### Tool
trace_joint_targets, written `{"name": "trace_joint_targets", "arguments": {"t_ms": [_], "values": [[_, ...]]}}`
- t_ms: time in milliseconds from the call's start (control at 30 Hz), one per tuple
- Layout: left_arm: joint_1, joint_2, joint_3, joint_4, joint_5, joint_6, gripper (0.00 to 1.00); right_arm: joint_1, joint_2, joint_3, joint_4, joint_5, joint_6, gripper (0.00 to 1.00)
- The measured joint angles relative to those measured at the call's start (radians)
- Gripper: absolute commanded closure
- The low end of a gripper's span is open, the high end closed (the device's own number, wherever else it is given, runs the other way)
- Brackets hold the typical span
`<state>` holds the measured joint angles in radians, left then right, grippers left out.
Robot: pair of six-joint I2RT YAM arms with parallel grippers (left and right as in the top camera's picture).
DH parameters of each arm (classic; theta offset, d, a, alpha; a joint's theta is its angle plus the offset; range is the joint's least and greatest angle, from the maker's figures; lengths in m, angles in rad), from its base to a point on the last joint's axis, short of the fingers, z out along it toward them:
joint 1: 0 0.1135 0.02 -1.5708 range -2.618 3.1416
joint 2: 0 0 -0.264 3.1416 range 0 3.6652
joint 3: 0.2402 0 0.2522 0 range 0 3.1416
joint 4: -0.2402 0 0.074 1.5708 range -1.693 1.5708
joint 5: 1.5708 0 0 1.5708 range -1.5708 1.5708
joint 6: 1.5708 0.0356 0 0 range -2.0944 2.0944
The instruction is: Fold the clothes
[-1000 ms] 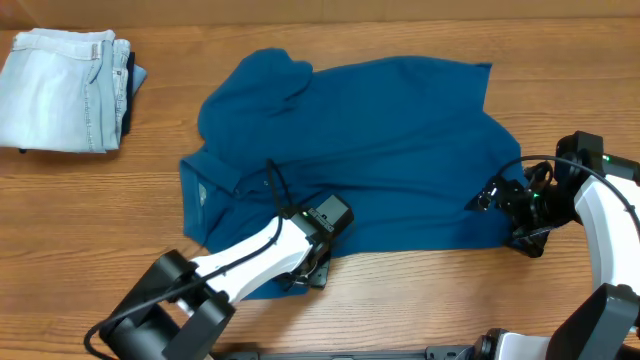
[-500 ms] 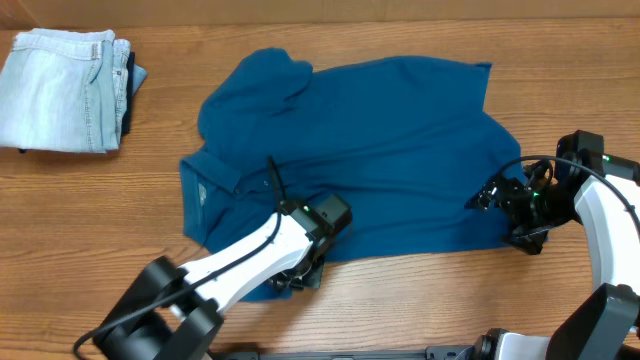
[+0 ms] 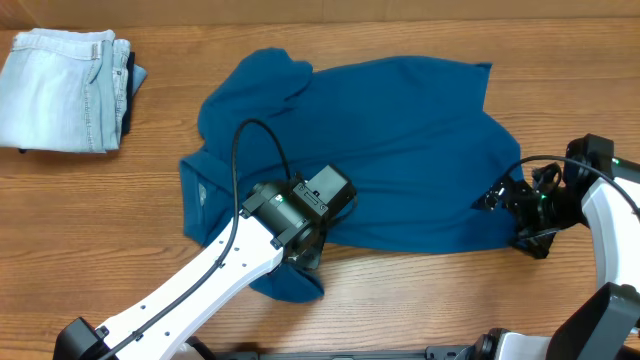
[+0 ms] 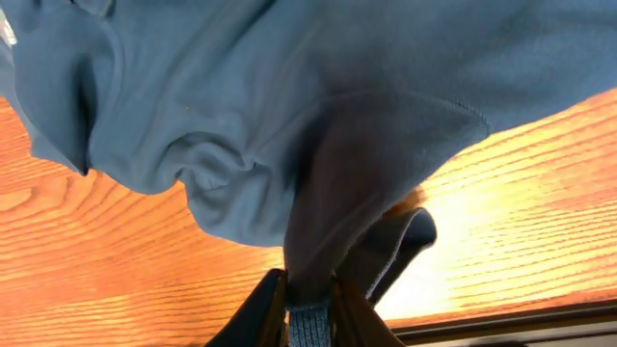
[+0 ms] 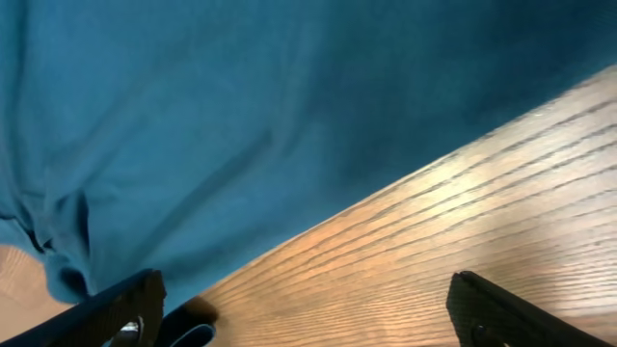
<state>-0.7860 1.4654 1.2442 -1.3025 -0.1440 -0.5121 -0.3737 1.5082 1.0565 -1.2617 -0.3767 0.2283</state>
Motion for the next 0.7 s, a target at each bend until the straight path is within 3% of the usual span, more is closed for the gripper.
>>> {"name": "trace_joint_targets", "arguments": {"t_ms": [300, 700], "values": [[0.0, 0.0, 0.0, 0.0, -0.021, 0.015, 0.83, -0.002, 0.0, -0.18, 0.115, -0.017, 0.018, 0.02], [0.022, 0.0, 0.0, 0.009, -0.026, 0.016, 0.83, -0.005, 0.0, -0.282, 0.277, -0.072, 0.024, 0.08]]}}
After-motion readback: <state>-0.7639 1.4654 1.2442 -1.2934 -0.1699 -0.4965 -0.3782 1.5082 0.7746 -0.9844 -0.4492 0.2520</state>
